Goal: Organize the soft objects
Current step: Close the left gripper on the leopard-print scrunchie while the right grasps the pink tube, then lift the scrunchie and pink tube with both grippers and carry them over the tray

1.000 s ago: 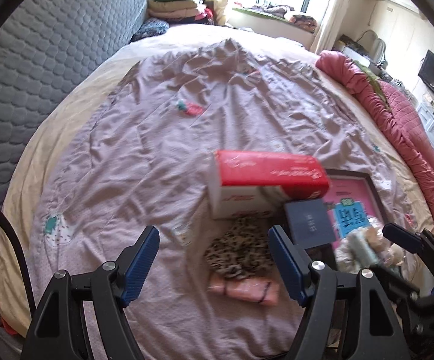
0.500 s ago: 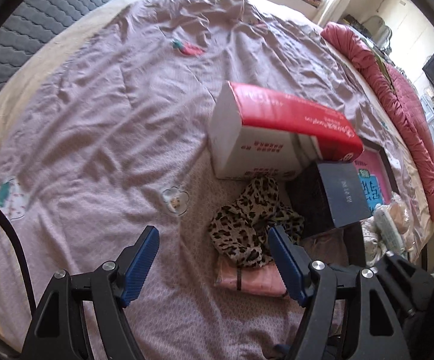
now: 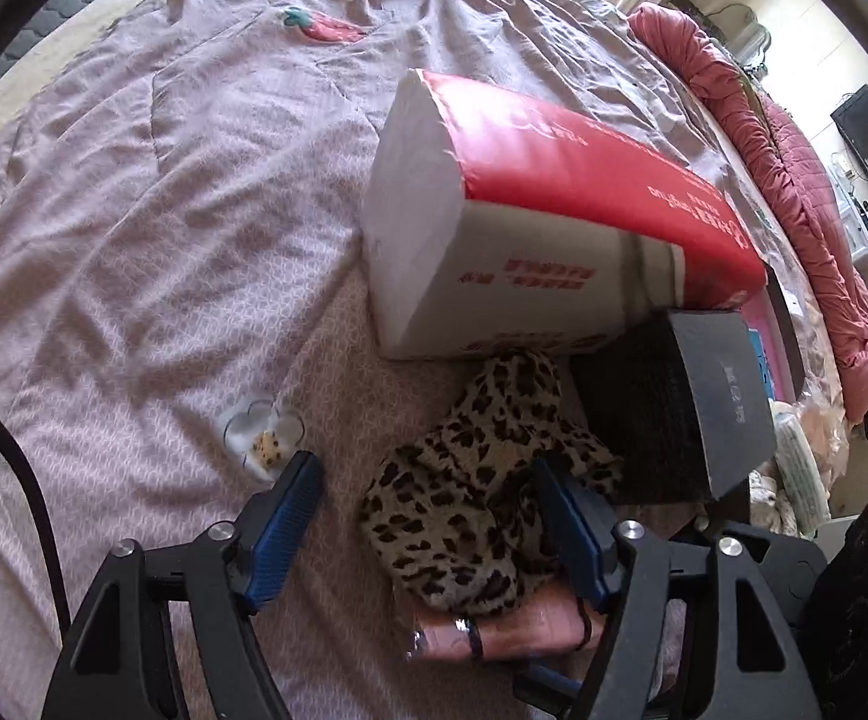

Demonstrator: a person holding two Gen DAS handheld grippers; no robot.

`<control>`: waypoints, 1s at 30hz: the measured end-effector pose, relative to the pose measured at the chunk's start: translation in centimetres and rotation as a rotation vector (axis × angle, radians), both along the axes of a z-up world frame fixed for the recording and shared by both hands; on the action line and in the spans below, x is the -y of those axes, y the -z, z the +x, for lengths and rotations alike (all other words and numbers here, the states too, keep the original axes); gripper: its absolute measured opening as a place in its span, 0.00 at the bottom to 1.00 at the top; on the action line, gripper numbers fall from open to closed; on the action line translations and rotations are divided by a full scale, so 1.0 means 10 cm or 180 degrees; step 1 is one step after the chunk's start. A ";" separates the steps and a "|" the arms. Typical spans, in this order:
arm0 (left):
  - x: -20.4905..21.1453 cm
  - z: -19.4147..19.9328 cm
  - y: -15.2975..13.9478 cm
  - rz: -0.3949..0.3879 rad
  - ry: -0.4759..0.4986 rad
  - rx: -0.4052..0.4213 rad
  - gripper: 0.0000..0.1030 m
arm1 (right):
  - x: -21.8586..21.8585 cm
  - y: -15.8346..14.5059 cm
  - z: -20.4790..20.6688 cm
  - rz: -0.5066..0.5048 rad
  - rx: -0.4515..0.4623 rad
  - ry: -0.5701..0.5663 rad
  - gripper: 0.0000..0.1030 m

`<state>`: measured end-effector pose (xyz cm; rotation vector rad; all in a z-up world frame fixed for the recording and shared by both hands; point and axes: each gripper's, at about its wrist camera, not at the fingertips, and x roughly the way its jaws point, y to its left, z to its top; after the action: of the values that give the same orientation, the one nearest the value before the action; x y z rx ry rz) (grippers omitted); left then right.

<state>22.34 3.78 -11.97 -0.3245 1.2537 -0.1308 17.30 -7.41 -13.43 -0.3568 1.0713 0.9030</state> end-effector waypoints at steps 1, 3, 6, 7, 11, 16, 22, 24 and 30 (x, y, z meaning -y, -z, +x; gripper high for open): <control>0.00 0.02 0.01 0.0000 0.0006 0.0004 0.65 | 0.02 0.01 0.00 0.0019 0.0009 -0.0013 0.35; -0.01 0.05 0.04 -0.0022 -0.0026 -0.0012 0.44 | 0.03 -0.01 -0.01 0.0067 0.0027 -0.0025 0.31; 0.00 0.09 0.05 -0.0037 -0.0028 -0.0018 0.08 | 0.09 -0.08 -0.04 0.0170 0.0038 -0.0037 0.22; 0.03 0.10 0.06 -0.0118 -0.0008 -0.0038 0.08 | 0.11 -0.12 -0.05 0.0196 0.0055 -0.0048 0.20; 0.04 0.03 -0.04 -0.0215 -0.0007 0.0061 0.05 | 0.19 -0.28 -0.13 0.0288 0.0071 -0.0091 0.17; -0.04 -0.22 -0.44 -0.0129 -0.0142 0.0401 0.05 | 0.41 -0.52 -0.17 0.0513 0.0095 0.0026 0.17; 0.04 -0.39 -0.99 0.0017 -0.0191 0.0723 0.05 | 0.80 -0.88 -0.20 0.0689 0.0166 0.0292 0.17; 0.12 -0.43 -1.16 0.0012 -0.0187 0.0809 0.05 | 1.00 -0.99 -0.17 0.0708 0.0221 0.0447 0.17; 0.61 -0.47 -1.56 0.0023 -0.0003 0.1054 0.05 | 1.71 -1.35 -0.07 0.0795 0.0375 0.1014 0.17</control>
<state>17.62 -2.29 3.66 -0.2839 0.9260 -0.1718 16.56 -24.54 0.08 -0.0281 0.8645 0.7099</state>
